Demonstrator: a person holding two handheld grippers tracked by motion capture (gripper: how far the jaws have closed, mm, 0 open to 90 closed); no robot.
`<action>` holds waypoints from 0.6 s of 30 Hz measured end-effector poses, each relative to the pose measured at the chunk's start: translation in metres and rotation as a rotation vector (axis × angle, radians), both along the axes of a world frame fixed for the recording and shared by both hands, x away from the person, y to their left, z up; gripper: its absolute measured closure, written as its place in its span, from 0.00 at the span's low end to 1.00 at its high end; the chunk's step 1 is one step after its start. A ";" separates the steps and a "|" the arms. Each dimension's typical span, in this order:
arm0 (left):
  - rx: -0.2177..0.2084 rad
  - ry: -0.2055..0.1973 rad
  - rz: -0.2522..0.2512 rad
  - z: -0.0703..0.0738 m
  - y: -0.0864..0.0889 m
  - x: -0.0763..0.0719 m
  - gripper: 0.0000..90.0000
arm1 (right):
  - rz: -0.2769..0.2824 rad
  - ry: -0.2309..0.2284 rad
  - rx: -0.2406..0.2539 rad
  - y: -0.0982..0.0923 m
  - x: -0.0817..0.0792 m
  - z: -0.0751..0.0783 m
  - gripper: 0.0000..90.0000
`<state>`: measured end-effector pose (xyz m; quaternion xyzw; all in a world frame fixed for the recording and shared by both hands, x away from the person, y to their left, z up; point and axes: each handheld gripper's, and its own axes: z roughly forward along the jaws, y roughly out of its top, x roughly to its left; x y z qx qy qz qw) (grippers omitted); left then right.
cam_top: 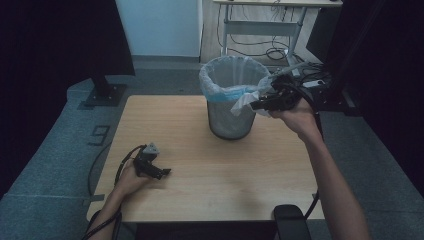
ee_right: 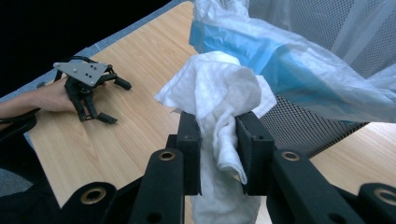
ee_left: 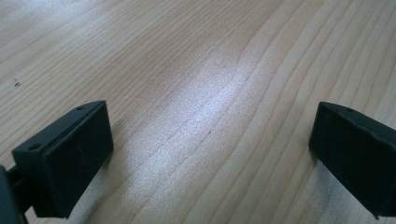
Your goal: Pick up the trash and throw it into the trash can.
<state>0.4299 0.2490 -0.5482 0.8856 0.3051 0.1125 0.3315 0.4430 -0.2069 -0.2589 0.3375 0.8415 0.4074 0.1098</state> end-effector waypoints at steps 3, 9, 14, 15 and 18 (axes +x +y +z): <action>0.000 0.000 0.000 0.000 0.000 0.000 0.00 | -0.003 -0.004 -0.004 -0.003 -0.003 0.004 0.81; 0.001 -0.001 0.001 0.000 0.000 0.000 0.00 | -0.041 -0.021 -0.003 -0.013 -0.004 0.019 0.81; 0.000 -0.001 0.001 0.000 0.000 0.000 0.00 | -0.056 -0.028 -0.012 -0.010 0.005 0.025 0.81; 0.000 -0.001 0.001 0.000 0.000 0.000 0.00 | -0.064 -0.030 -0.016 -0.009 0.011 0.027 0.81; 0.000 -0.001 0.001 0.000 0.000 0.000 0.00 | -0.071 -0.030 -0.012 -0.007 0.018 0.029 0.81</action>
